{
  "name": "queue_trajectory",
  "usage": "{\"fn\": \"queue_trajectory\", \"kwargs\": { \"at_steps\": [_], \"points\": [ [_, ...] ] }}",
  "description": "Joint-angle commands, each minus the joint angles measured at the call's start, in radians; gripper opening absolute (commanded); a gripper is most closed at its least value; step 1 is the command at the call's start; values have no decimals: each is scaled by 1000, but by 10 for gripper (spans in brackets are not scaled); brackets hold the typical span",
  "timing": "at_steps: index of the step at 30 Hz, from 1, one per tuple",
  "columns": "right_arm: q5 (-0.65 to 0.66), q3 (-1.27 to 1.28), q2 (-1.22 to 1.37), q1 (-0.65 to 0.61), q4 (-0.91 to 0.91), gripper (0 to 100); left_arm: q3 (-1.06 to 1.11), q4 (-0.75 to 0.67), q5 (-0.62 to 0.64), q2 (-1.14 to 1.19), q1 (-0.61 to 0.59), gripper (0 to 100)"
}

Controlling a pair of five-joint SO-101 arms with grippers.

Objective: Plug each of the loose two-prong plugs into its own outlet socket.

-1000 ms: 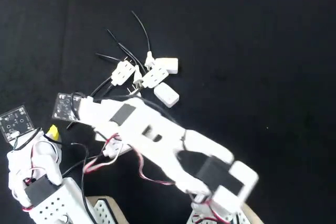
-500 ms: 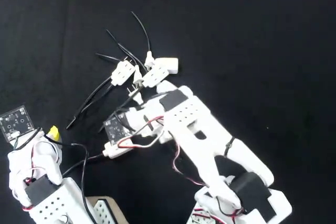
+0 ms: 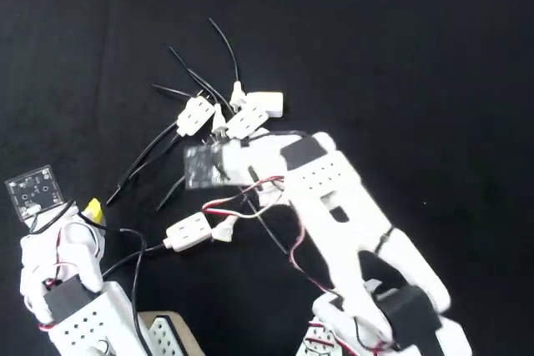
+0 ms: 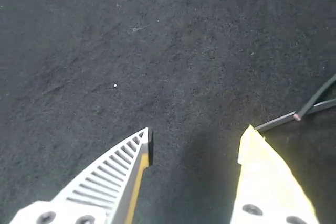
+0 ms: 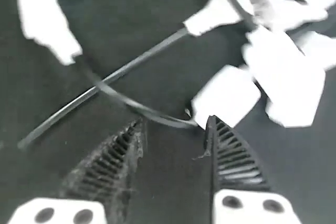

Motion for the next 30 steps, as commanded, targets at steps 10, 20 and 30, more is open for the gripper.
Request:
{"fn": "queue_trajectory", "kwargs": {
  "at_steps": [10,20,30],
  "points": [
    [-726,101,-673,-3,77,183,-10,-20,-9,-5,15,274],
    [-1181,547,-929,-112,35,220,-10,-20,-9,-5,13,274],
    [-1679,374,-495,-109,-14,219,-10,-18,-9,-5,18,274]
  ]
}}
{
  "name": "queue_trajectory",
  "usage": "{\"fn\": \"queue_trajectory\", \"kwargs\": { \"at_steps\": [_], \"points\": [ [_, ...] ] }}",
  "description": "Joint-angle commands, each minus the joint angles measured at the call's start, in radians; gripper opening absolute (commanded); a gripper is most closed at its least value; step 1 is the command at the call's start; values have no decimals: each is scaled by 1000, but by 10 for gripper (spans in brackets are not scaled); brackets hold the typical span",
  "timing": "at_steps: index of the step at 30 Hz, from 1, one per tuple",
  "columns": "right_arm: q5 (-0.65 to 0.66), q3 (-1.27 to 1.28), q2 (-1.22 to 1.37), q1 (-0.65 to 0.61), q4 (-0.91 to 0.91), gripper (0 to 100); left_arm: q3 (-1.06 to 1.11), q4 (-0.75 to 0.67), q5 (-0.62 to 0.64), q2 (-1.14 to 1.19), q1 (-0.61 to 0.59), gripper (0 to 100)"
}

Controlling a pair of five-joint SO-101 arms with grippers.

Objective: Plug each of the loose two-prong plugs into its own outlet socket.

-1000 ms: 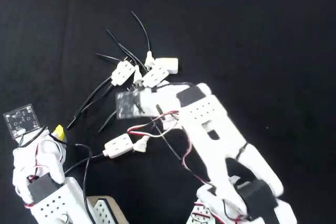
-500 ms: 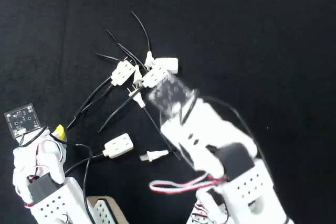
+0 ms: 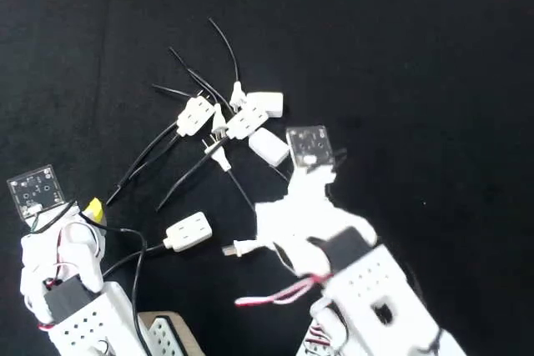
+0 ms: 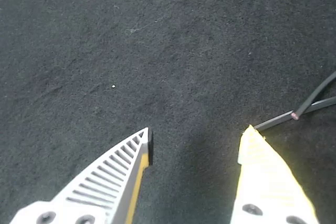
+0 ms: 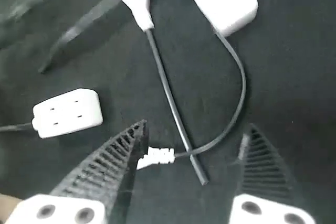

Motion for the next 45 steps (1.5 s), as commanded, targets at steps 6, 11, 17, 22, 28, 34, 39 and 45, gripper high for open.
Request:
{"fn": "queue_trajectory", "kwargs": {
  "at_steps": [6,11,17,22,28,34,39,45],
  "points": [
    [-261,-344,591,-91,17,219,-10,-18,-6,-5,15,274],
    [-287,-449,791,-206,34,219,-10,-18,-6,-5,16,274],
    [-327,-467,885,-181,29,220,-10,-18,-6,-5,16,274],
    [-333,-456,932,-138,28,220,-10,-18,-6,-5,16,274],
    [-333,-453,1072,-158,-32,216,-10,-18,-6,-5,16,274],
    [-325,-487,1130,-195,-3,212,-10,-18,-6,-5,15,274],
    [-315,-487,1069,-189,32,44,-10,-18,-6,-5,15,274],
    [-181,-484,984,-187,97,11,-10,-18,-6,-5,13,274]
  ]
}}
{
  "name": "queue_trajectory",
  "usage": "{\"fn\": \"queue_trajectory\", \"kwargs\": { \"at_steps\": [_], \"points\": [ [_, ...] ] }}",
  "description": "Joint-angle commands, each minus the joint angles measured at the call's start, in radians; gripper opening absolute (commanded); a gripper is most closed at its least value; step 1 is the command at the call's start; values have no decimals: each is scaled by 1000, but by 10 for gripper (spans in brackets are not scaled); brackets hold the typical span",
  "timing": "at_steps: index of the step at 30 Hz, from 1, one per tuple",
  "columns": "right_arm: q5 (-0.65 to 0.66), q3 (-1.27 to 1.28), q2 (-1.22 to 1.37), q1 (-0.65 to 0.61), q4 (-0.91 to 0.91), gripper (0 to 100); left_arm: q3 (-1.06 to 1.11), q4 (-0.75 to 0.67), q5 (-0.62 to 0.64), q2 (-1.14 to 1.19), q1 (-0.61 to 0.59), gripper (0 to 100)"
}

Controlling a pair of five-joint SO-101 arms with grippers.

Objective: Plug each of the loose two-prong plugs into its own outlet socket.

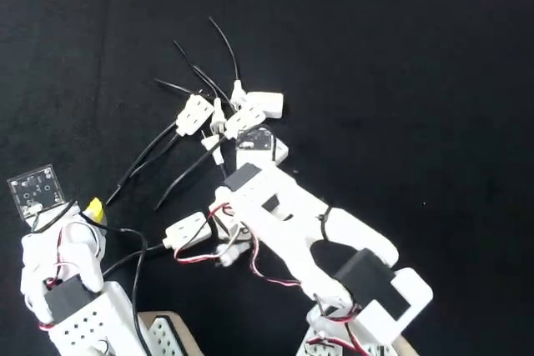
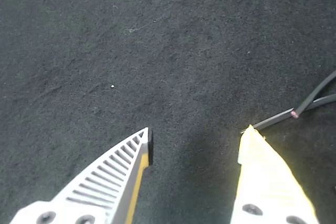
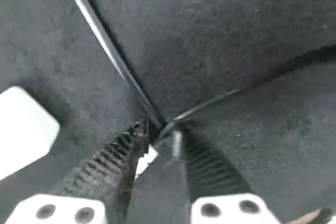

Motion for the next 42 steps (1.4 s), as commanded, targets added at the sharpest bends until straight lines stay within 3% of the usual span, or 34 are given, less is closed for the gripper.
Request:
{"fn": "queue_trajectory", "kwargs": {
  "at_steps": [1,17,26,31,38,42],
  "points": [
    [78,-24,-58,-15,49,14,-10,-18,-6,-5,8,274],
    [155,-68,-286,-17,150,17,-10,-20,-6,-5,5,274],
    [55,8,-211,-51,80,273,-10,-21,-6,-5,12,274],
    [51,68,-140,-64,-61,226,-10,-21,-6,-5,12,274],
    [17,41,-81,-21,-98,10,-10,-21,-6,-5,12,274],
    [20,18,-82,60,-95,11,-10,-21,-6,-5,12,274]
  ]
}}
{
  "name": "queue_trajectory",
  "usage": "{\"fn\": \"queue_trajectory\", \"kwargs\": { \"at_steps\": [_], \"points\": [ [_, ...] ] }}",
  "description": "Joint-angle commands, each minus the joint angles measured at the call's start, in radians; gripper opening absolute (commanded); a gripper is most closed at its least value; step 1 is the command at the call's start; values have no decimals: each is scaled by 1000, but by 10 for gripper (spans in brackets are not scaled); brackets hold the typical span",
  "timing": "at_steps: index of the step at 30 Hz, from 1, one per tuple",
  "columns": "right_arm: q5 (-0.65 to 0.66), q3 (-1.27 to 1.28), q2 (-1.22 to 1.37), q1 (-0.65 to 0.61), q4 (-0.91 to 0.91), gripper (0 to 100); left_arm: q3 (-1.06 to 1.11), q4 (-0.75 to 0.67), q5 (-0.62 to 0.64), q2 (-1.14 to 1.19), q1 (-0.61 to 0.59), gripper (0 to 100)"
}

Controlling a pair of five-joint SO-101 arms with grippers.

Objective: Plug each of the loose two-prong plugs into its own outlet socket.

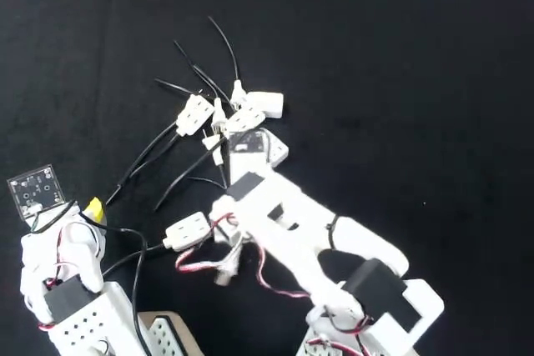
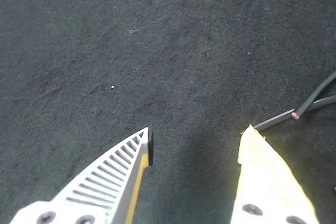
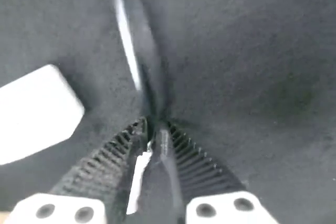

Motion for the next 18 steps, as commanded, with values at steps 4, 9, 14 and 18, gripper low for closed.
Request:
{"fn": "queue_trajectory", "kwargs": {
  "at_steps": [4,9,14,18],
  "points": [
    [92,-64,-2,81,-3,11,-10,-18,-6,-5,12,274],
    [193,-111,-2,106,25,11,-10,-18,-6,-5,12,274],
    [489,-318,7,196,141,11,-10,-18,-6,-5,12,274],
    [856,-421,21,252,98,11,-10,-18,-6,-5,12,274]
  ]
}}
